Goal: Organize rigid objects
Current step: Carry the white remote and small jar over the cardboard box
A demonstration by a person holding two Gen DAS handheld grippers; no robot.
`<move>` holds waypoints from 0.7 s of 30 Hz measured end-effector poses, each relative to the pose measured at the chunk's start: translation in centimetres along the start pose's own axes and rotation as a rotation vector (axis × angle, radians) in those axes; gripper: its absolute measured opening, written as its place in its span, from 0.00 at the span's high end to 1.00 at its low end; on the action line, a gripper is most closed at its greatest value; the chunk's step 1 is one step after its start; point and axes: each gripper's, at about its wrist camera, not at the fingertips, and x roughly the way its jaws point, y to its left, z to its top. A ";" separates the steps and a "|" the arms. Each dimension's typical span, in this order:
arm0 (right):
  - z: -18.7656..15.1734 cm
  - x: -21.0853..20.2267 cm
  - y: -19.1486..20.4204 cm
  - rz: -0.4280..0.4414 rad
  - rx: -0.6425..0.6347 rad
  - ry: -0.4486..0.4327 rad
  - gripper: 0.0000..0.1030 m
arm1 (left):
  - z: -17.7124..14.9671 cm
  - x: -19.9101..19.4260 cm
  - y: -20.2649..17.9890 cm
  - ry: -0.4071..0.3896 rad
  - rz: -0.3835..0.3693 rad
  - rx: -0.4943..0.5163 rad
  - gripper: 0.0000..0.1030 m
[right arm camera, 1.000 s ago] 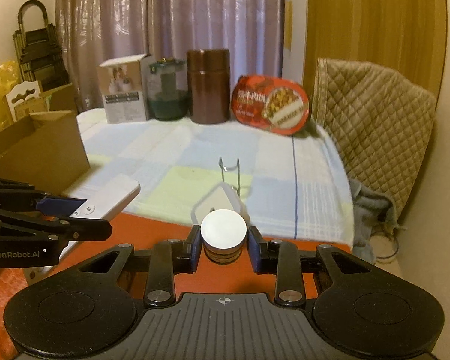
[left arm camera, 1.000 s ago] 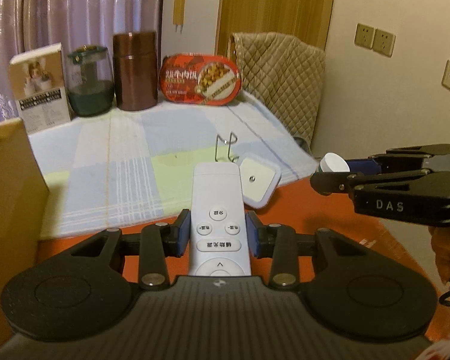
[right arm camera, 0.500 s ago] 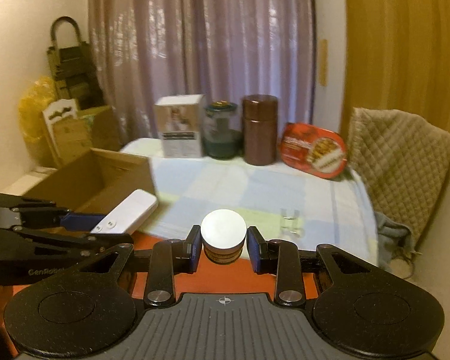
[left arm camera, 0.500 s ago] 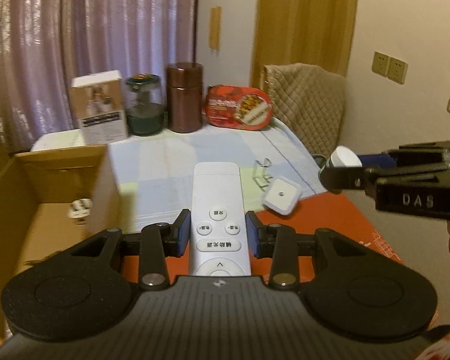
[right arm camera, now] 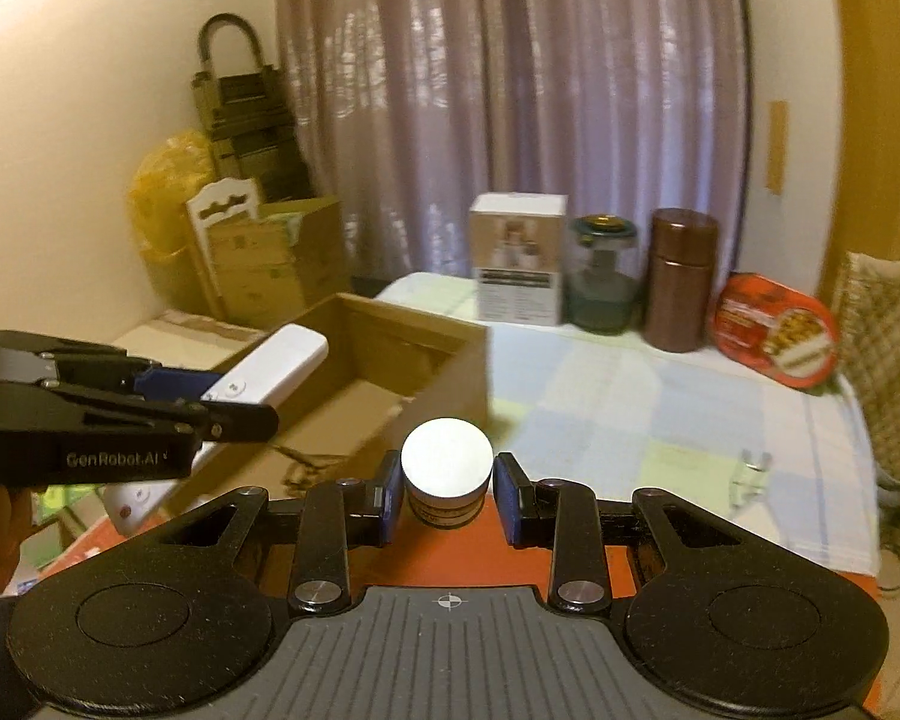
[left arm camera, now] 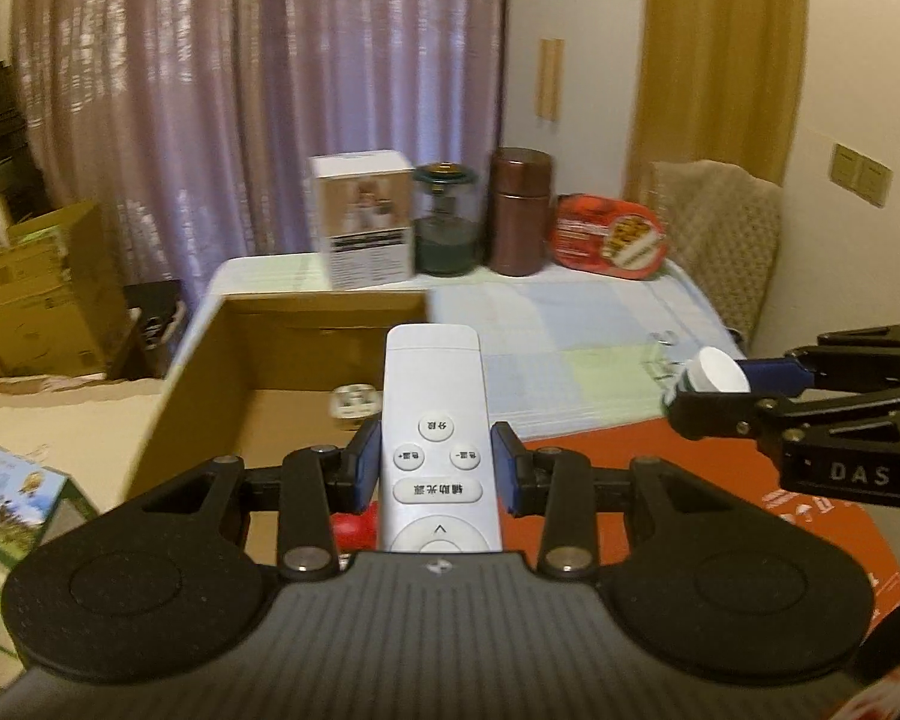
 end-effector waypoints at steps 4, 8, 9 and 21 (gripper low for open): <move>1.0 1.8 2.6 0.033 -0.028 0.008 0.72 | -0.2 -0.6 3.4 0.014 0.050 0.006 0.68; 1.6 3.7 4.4 0.058 -0.041 0.021 0.72 | -0.4 -0.5 6.6 0.031 0.084 -0.002 0.68; 1.7 4.1 4.8 0.063 -0.045 0.025 0.72 | -0.5 -0.4 7.3 0.037 0.090 -0.004 0.68; 2.3 9.8 7.9 0.108 -0.065 0.081 0.72 | -0.9 2.9 11.2 0.080 0.088 0.007 0.68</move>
